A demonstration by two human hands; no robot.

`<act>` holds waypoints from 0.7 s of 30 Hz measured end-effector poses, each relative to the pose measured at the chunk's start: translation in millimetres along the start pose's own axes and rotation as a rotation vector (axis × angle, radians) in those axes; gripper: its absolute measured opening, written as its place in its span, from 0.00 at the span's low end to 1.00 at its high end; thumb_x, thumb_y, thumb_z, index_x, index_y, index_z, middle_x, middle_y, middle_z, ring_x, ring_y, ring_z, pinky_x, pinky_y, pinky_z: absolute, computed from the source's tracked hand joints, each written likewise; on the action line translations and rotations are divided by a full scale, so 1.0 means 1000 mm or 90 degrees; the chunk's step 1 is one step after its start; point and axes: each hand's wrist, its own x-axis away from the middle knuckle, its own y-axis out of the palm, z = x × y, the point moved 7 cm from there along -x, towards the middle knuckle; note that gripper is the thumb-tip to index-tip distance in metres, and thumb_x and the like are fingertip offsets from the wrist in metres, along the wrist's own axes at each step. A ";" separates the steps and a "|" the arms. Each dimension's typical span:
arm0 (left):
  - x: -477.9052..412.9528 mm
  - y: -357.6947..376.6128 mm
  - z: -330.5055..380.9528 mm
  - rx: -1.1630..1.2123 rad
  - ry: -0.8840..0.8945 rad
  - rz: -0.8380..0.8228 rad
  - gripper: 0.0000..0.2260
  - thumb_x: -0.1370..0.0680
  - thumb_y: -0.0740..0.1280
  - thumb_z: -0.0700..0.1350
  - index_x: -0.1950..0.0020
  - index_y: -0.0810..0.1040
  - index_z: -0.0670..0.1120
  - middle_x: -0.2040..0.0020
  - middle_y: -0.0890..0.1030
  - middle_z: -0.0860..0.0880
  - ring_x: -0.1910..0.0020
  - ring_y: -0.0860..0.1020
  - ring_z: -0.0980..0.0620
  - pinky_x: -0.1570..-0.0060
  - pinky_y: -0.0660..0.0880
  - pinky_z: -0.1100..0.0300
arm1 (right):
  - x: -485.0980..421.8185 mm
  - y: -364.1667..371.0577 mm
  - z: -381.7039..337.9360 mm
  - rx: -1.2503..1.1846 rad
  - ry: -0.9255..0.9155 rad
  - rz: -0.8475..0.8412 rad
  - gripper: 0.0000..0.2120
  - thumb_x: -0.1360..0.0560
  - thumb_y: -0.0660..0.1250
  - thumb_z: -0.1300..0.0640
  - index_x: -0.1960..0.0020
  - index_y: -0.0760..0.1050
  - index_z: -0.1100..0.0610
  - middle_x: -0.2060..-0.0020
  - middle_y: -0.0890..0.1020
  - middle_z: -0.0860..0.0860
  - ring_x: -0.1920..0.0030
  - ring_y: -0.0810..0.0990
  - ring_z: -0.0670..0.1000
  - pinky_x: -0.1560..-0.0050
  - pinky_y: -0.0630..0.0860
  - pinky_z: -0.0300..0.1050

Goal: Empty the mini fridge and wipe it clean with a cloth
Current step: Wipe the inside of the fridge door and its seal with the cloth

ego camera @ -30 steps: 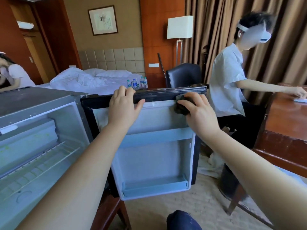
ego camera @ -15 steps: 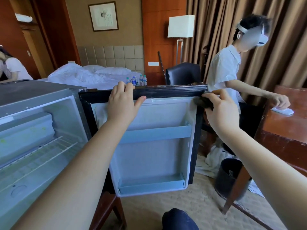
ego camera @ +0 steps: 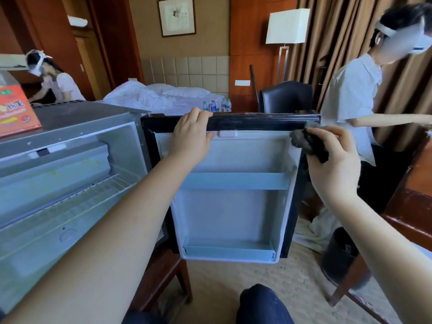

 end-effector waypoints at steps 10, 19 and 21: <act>0.075 -0.007 -0.022 -0.027 -0.011 -0.109 0.27 0.21 0.63 0.39 0.23 0.60 0.44 0.21 0.58 0.48 0.22 0.53 0.49 0.26 0.46 0.55 | 0.061 0.104 -0.067 0.001 -0.072 -0.301 0.24 0.38 0.64 0.75 0.44 0.77 0.61 0.49 0.79 0.60 0.53 0.76 0.65 0.56 0.74 0.53; 0.231 -0.028 -0.103 -0.022 -0.237 -0.217 0.10 0.20 0.61 0.42 0.42 0.79 0.45 0.45 0.81 0.48 0.46 0.78 0.47 0.49 0.74 0.55 | 0.046 0.110 -0.060 0.050 -0.001 -0.311 0.22 0.33 0.62 0.74 0.41 0.75 0.61 0.46 0.77 0.63 0.46 0.72 0.64 0.53 0.71 0.54; 0.261 -0.037 -0.127 -0.026 -0.301 -0.230 0.10 0.20 0.61 0.43 0.45 0.81 0.45 0.49 0.82 0.48 0.50 0.79 0.46 0.52 0.75 0.55 | 0.064 0.109 -0.100 -0.024 -0.089 -0.254 0.21 0.35 0.64 0.75 0.44 0.77 0.62 0.45 0.78 0.61 0.46 0.72 0.63 0.53 0.73 0.54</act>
